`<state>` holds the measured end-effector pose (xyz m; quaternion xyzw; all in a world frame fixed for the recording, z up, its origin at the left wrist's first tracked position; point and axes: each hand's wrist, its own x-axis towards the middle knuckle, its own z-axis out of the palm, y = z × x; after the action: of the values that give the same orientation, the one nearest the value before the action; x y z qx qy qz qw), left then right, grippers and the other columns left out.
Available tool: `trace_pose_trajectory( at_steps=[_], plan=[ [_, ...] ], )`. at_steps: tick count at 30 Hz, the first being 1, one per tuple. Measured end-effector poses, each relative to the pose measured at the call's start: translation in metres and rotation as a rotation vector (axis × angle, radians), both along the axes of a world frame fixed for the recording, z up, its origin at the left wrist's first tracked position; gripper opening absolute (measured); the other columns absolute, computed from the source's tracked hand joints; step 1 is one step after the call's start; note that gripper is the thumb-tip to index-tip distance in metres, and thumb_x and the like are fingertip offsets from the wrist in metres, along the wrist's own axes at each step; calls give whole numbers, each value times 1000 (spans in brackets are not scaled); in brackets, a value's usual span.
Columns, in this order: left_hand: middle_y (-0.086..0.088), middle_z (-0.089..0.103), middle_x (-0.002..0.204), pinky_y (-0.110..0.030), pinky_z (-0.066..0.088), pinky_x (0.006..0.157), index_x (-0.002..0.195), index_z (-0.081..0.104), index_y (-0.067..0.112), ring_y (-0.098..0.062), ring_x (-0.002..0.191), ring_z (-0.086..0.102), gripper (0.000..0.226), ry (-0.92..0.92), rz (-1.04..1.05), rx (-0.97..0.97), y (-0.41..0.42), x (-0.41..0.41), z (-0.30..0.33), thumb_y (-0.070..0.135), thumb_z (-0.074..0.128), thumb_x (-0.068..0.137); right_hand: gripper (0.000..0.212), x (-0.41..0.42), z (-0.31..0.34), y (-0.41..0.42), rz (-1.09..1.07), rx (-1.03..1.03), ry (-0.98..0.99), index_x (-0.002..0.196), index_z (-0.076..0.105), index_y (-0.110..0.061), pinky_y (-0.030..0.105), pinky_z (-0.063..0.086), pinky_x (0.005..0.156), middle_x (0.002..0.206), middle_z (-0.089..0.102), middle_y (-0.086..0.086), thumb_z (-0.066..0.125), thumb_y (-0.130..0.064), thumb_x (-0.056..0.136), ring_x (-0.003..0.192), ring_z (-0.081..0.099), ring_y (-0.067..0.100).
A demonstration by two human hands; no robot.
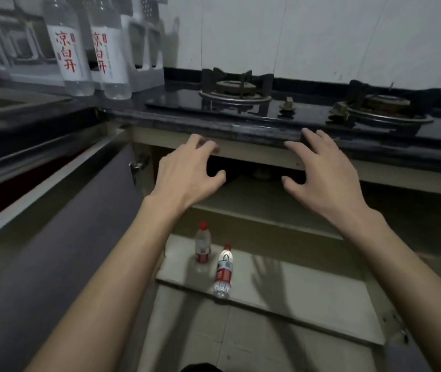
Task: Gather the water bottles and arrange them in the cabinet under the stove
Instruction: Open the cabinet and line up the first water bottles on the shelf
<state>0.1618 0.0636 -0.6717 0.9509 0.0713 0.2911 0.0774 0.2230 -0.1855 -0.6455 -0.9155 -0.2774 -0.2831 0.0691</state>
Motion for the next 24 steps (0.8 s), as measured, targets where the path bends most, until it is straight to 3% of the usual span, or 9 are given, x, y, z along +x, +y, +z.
trace_pose_trajectory(
  at_steps=[4, 9, 12, 16, 24],
  plan=[
    [2, 55, 144, -38, 40, 76, 139, 57, 31, -29, 121, 61, 54, 71, 12, 2, 4, 1, -37, 56, 60, 91, 60, -12, -42, -4, 83, 113, -32, 149, 54, -17, 51, 48, 112, 159, 49, 11, 72, -31, 93, 149, 43, 31],
    [2, 60, 144, -40, 44, 81, 142, 56, 30, -28, 127, 59, 56, 91, 5, -13, 6, 8, -88, 53, 61, 91, 59, 0, -127, 0, 73, 107, 172, 147, 56, -20, 48, 51, 102, 147, 59, 6, 72, -33, 91, 137, 53, 29],
    [0, 61, 142, -44, 48, 85, 144, 55, 29, -29, 127, 58, 58, 154, 16, -26, 13, 21, -129, 53, 62, 92, 62, 17, -178, 5, 21, 38, 294, 147, 55, -21, 49, 51, 100, 145, 59, 8, 72, -36, 89, 133, 55, 33],
    [-2, 64, 133, -40, 38, 77, 139, 58, 28, -32, 119, 60, 54, 256, 33, -55, 26, 43, -193, 51, 65, 91, 65, 48, -240, 19, -20, -60, 400, 147, 55, -20, 48, 52, 97, 143, 60, 10, 71, -36, 86, 131, 56, 35],
    [-3, 67, 127, -39, 40, 73, 139, 53, 32, -33, 110, 65, 56, 326, 42, -77, 69, 110, -305, 56, 66, 90, 66, 119, -338, 72, -20, -69, 558, 153, 47, -27, 43, 47, 103, 148, 55, 3, 65, -46, 92, 136, 50, 27]
  ],
)
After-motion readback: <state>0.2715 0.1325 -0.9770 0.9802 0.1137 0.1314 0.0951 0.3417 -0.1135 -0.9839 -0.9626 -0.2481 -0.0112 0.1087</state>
